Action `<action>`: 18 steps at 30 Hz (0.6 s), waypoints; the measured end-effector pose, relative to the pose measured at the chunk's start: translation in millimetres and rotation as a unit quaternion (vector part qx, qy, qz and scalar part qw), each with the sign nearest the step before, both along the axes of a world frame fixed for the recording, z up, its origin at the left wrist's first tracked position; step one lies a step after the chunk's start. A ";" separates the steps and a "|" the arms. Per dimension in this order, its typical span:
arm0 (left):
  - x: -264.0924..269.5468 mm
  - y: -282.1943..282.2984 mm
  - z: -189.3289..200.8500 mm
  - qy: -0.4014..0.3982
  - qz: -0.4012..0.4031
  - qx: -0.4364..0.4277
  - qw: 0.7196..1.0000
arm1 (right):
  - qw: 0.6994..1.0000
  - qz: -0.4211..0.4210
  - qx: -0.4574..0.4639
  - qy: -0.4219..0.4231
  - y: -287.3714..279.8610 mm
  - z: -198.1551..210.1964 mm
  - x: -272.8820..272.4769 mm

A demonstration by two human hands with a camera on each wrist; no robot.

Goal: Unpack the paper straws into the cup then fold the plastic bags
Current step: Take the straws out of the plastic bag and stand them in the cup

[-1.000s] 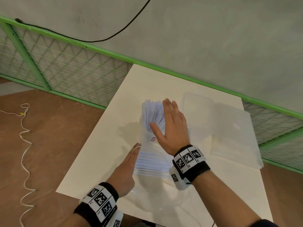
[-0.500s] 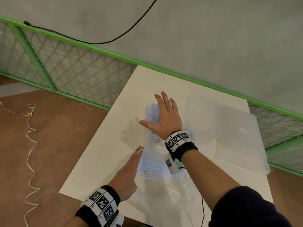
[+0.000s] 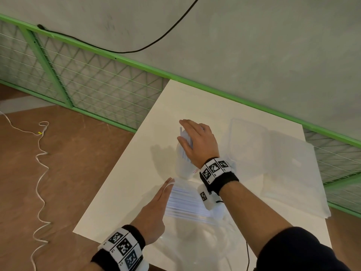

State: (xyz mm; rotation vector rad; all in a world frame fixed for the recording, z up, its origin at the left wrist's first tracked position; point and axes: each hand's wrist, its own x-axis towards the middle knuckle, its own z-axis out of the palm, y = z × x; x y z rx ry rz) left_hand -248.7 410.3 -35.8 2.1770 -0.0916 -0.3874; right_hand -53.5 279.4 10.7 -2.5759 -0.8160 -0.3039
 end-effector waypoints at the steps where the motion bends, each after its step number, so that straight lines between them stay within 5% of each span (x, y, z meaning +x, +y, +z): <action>1: 0.0 0.2 0.2 0.001 0.000 0.000 1.000 | 1.000 0.006 0.005 0.003 -0.5 -1.0 0.8; 9: 3.1 0.3 -1.3 -0.007 -0.004 0.000 1.000 | 0.999 0.004 -0.012 -0.040 0.4 1.1 -1.9; 18: 3.5 2.0 -1.3 -0.006 -0.002 0.001 1.000 | 0.988 -0.025 0.152 -0.018 -0.4 15.5 -0.2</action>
